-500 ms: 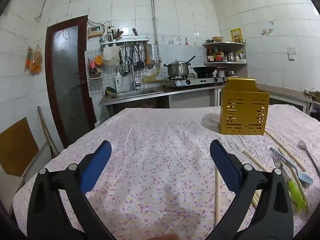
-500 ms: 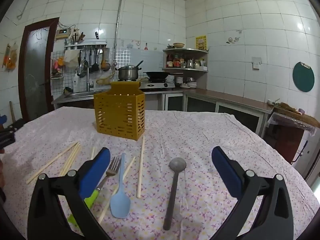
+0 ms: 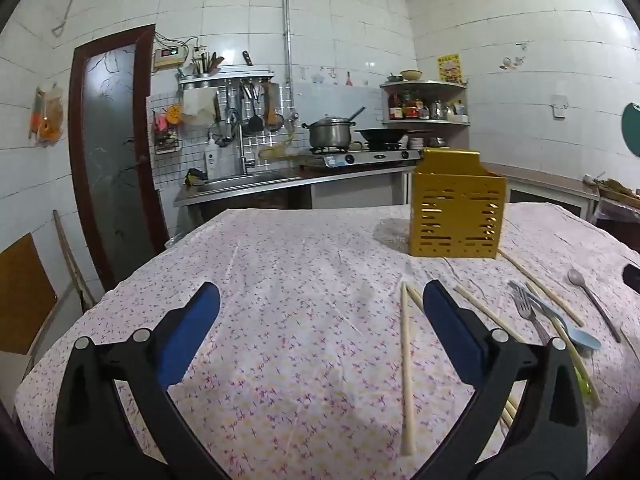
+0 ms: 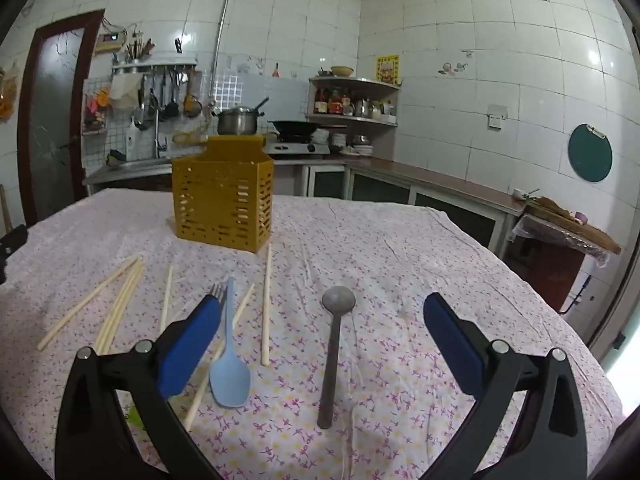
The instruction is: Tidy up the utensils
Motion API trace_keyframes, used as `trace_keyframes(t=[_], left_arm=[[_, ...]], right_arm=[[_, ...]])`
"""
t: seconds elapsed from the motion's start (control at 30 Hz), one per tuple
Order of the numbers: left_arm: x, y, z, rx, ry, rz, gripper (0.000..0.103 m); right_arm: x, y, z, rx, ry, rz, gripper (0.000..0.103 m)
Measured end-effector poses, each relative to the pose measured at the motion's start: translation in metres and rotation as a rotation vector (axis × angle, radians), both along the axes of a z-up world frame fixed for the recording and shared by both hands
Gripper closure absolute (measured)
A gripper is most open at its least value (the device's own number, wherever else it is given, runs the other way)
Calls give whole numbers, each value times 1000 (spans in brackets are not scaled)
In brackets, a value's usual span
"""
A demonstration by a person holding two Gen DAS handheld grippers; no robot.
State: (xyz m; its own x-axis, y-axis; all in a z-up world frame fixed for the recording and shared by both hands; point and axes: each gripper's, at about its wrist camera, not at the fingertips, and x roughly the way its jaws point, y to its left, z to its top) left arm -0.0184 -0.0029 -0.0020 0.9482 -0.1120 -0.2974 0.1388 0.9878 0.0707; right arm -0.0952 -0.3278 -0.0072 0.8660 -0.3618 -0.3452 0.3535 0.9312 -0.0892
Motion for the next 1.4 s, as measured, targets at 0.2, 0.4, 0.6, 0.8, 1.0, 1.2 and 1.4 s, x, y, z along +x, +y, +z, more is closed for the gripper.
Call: trace_keyframes(t=[0.2,0.4,0.6,0.8,1.0,1.2,1.4], left_arm=[[-1,-1,-1,7,17,-29,5],[-5,-7,-1,37,8,-31,5],[-8,-8,-3,37,79,-73,5],[-6,-10,-12,67,148,-87,5],[-7,-11,-21,73,178,-98,5],[-7,-12,-27,88,199,-90,5],[-5,-15,-29,97,213,-101,6]], right_arm=[[10,-4,-5,22,38,-10,4],[14,2,-6,4,56,8,4],[15,6,-7,8,62,20,4],[15,5,-7,23,66,25,4],[15,5,-7,22,70,28,4],[18,6,-8,27,89,34,4],[21,5,-9,33,105,35,4]])
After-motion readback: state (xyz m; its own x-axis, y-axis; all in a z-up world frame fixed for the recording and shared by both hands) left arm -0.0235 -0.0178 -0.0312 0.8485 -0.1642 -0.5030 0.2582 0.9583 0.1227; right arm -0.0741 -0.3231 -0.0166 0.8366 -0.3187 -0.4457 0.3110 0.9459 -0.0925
